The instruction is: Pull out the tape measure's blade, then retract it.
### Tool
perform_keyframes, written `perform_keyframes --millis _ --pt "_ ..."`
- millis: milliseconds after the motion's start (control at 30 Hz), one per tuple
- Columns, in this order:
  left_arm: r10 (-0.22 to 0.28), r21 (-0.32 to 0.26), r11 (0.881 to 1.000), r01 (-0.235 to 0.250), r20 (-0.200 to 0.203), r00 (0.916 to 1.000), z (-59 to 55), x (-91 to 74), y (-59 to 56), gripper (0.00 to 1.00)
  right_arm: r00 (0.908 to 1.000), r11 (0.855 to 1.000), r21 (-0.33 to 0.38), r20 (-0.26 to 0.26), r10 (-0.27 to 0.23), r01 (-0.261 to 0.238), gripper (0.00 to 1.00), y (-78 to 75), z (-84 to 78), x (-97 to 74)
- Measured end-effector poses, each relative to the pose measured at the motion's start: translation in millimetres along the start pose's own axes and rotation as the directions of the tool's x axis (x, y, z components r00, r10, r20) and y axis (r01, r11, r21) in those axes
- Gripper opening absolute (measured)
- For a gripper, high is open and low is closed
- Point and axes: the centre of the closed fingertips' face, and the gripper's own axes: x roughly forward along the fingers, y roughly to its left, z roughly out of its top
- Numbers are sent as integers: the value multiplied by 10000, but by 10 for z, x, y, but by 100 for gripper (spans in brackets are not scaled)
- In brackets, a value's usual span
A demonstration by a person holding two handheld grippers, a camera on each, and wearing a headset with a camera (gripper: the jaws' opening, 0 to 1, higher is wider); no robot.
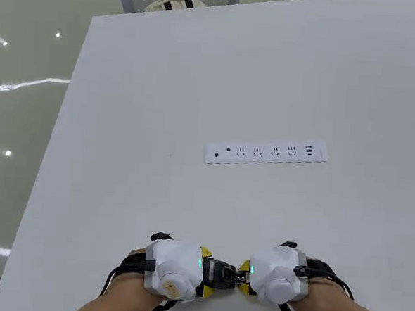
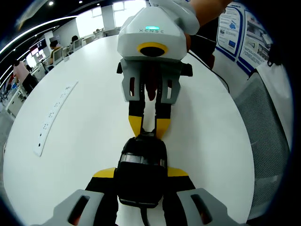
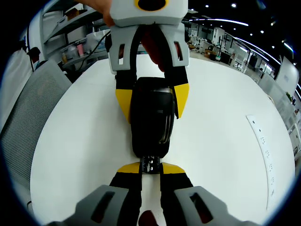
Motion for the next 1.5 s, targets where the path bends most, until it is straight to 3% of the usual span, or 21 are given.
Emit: perform_keyframes --millis 1500 --pt "-13 57 10000 13 -72 10000 2 9 -1 33 9994 9995 308 -328 62 -52 12 40 -358 -303"
